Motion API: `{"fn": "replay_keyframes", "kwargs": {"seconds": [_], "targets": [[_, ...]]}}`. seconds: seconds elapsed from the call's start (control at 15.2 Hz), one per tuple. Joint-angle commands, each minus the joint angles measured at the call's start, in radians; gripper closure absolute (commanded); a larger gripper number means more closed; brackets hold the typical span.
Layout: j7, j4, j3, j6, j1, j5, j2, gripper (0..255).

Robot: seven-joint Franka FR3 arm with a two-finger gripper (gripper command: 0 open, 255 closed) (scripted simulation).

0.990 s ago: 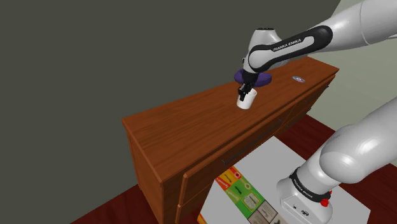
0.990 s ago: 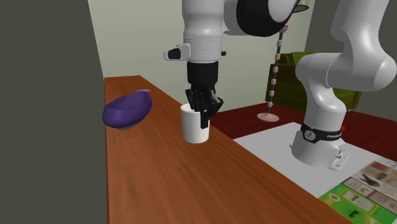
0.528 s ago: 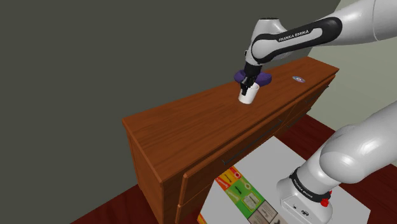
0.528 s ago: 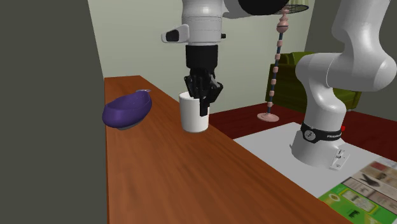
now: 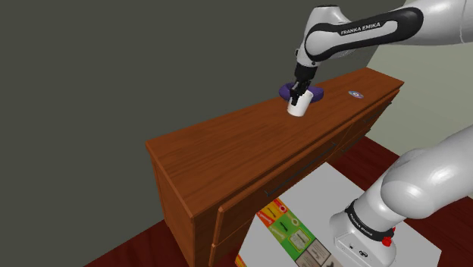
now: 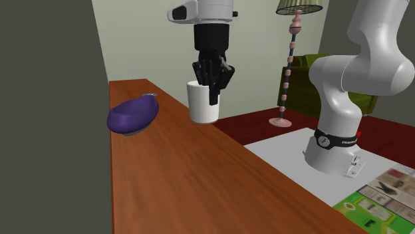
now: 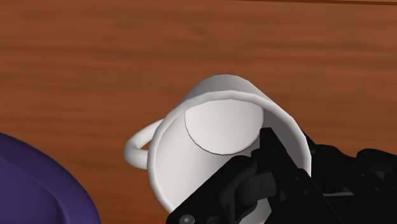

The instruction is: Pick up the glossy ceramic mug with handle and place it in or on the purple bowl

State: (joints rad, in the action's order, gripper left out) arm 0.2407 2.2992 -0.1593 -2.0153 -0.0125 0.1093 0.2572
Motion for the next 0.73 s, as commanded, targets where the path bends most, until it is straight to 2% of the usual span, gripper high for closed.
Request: {"fn": "replay_keyframes", "kwargs": {"seconds": [0.0, 0.66], "targets": [[0.001, -0.019, 0.002, 0.028, -0.001, 0.0, 0.009, 255], [0.006, -0.128, 0.008, 0.165, -0.002, -0.003, 0.036, 255]]}}
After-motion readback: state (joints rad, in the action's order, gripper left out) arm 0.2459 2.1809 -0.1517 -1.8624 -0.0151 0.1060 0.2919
